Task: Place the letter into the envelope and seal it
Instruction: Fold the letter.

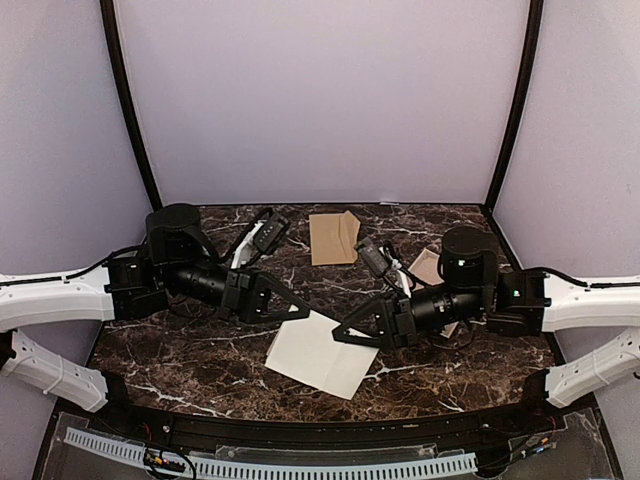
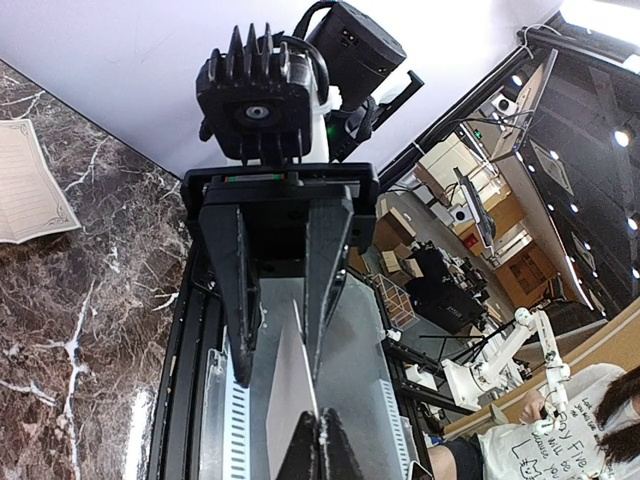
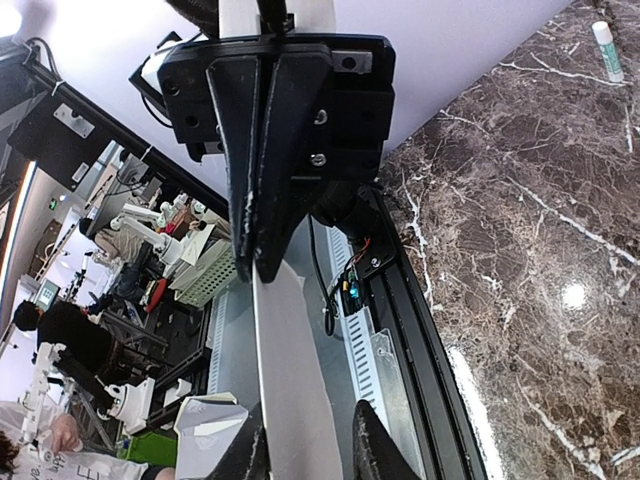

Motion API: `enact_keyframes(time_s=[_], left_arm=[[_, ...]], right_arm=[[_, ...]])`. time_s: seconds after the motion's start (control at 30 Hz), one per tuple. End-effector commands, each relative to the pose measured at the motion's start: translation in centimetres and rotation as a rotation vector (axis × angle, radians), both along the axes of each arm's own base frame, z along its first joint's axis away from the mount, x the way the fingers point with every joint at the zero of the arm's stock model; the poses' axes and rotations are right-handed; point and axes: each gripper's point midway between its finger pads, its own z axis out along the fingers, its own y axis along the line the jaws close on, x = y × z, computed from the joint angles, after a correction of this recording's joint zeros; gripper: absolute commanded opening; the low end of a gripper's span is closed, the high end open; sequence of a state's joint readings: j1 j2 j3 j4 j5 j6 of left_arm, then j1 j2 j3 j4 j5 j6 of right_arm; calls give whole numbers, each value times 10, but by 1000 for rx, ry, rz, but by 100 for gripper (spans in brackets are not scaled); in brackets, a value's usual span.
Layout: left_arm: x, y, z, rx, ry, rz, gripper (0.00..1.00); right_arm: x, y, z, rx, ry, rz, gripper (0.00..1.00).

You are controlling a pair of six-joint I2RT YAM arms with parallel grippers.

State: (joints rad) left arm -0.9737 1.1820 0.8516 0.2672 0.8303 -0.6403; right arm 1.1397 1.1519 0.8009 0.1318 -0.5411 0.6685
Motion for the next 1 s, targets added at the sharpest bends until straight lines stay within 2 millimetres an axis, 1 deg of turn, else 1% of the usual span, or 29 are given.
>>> enact_keyframes(time_s=[0.0,0.03,0.07,0.1,0.3,0.37,0.4,0.43,0.5,0.57,0.7,0.8,0.83,0.87,0.9,0.97], left_arm=[[-4,5,10,-24,-31,-2,0],[-3,5,10,-23,-33,0,0],[-3,5,10,-24,-35,1,0],[-3,5,10,-25,-37,3,0],[-2,4,11,-26,-41,8,0],[-1,5,12,-28,-47,14,0],[-1,5,11,-27,-50,17,0],[-1,5,11,-23,-51,20,0],[0,6,10,-21,-54,24,0],[0,6,10,-20,-58,28,0],[1,7,10,-18,-63,35,0],[2,7,10,-17,-64,41,0],[2,7,10,-17,-64,41,0],[3,7,10,-18,-64,43,0],[3,7,11,-18,-65,45,0],[3,7,11,-18,-64,44,0]], right_arm=[[2,-7,9,36,-15,-29,22],[2,-7,9,37,-15,-30,16],[2,-7,9,39,-15,-31,3],[2,-7,9,41,-13,-32,0],[2,-8,10,42,-12,-30,0],[2,-10,9,36,-13,-37,20],[2,-11,8,33,-12,-39,25],[2,-12,8,30,-12,-42,27],[3,-15,7,26,-12,-54,28],[3,-19,5,24,-10,-63,27],[4,-24,5,25,-8,-82,19],[4,-26,4,25,-5,-87,15],[3,-26,4,25,-4,-87,11],[3,-26,4,23,-5,-86,3],[4,-26,3,19,-4,-89,0],[5,-26,4,22,-8,-94,0]])
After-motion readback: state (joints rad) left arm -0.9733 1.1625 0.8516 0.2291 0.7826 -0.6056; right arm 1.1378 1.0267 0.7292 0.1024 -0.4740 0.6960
